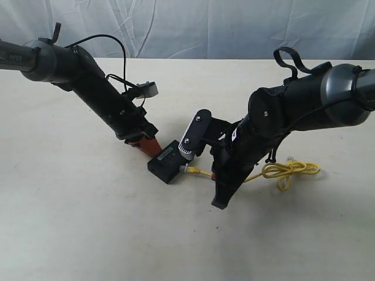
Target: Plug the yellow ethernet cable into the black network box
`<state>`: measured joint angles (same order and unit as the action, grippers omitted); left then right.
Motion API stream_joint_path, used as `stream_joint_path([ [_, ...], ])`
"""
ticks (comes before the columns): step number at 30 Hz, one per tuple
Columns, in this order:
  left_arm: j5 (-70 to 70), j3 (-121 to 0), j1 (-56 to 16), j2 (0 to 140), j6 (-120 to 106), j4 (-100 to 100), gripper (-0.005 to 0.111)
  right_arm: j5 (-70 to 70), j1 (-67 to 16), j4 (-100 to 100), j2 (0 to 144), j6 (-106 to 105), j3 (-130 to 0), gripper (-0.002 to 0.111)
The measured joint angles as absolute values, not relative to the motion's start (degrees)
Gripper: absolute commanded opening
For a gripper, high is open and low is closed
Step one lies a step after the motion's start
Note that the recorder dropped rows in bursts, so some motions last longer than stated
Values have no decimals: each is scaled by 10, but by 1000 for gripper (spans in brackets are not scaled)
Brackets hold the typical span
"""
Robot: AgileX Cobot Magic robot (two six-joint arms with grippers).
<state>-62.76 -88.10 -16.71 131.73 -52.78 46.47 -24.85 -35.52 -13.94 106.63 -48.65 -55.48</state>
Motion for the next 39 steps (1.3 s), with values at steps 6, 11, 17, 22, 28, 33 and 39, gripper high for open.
stream_joint_path([
  [6, -628, -881, -167, 1317, -528, 464, 0, -249, -355, -137, 1066, -475, -555, -1],
  [11, -628, -881, -167, 1317, -528, 464, 0, -260, -355, -129, 1066, -473, -555, -1],
  [17, -628, -881, -167, 1317, -528, 464, 0, -259, -355, -129, 1066, -472, -555, -1],
  [22, -628, -881, -167, 1317, -528, 464, 0, -251, -355, -129, 1080, -472, -555, -1],
  [28, -628, -881, -167, 1317, -528, 464, 0, -232, -355, -141, 1084, -472, -553, -1],
  [33, -628, -881, -167, 1317, -529, 464, 0, -238, -355, -138, 1079, -472, -553, -1],
  [39, -628, -881, -167, 1317, -529, 464, 0, -241, -355, -131, 1074, -472, -553, -1],
])
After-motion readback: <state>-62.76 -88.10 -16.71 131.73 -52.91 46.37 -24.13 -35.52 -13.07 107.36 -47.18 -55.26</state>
